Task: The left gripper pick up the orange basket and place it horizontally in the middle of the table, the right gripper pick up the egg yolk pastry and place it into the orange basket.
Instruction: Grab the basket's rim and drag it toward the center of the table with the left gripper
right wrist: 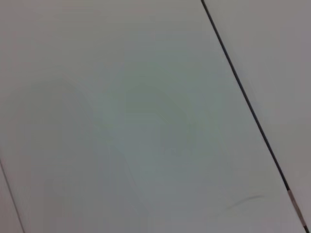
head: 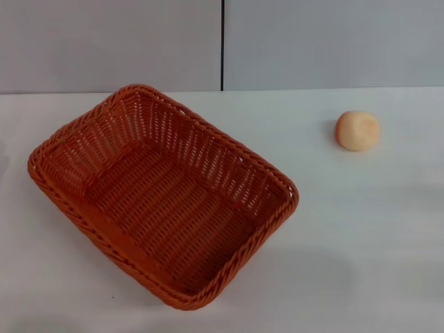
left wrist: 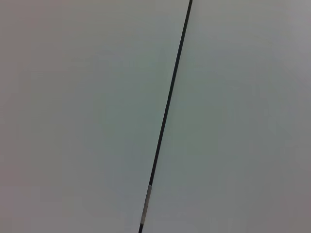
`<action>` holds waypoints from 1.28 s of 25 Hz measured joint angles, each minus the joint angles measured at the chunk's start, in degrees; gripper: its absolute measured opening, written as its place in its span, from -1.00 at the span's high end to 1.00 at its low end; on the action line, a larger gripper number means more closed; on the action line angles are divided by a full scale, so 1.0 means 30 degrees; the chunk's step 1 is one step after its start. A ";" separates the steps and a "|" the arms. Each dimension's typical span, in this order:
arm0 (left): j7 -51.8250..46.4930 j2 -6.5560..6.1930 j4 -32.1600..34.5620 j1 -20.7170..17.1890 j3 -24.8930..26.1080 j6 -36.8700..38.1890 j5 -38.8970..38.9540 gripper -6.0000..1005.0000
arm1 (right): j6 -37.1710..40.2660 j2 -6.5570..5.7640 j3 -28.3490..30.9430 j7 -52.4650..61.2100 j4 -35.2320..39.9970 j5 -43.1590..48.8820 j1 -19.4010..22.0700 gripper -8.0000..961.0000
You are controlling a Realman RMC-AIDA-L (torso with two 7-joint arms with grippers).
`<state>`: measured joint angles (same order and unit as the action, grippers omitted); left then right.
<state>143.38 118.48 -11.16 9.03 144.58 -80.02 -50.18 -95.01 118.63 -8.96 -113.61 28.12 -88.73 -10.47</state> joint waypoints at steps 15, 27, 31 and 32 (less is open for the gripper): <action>-0.0087 -0.0074 -0.0178 0.0339 0.0275 -0.0022 -0.0122 -0.60 | 0.0179 -0.0021 -0.0002 0.0066 -0.0028 0.0129 -0.0250 -0.36; -1.0382 -0.0348 -1.2555 0.0231 -0.2710 0.3217 -0.8628 -0.57 | 0.0720 0.0004 -0.0001 0.0003 -0.0178 0.0227 -0.0301 -0.36; -1.4912 -0.0628 -1.6089 0.1137 -0.2775 0.2835 -1.3329 -0.57 | 0.0729 -0.0013 0.0000 -0.0010 -0.0223 0.0227 -0.0432 -0.36; -1.6137 -0.0707 -1.7109 0.1501 -0.2796 0.2490 -1.4718 -0.56 | 0.0729 -0.0018 -0.0002 -0.0011 -0.0220 0.0227 -0.0462 -0.36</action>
<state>94.97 116.36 -62.49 13.54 136.19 -72.55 -94.34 -92.82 118.58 -8.96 -113.64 27.46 -88.04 -11.86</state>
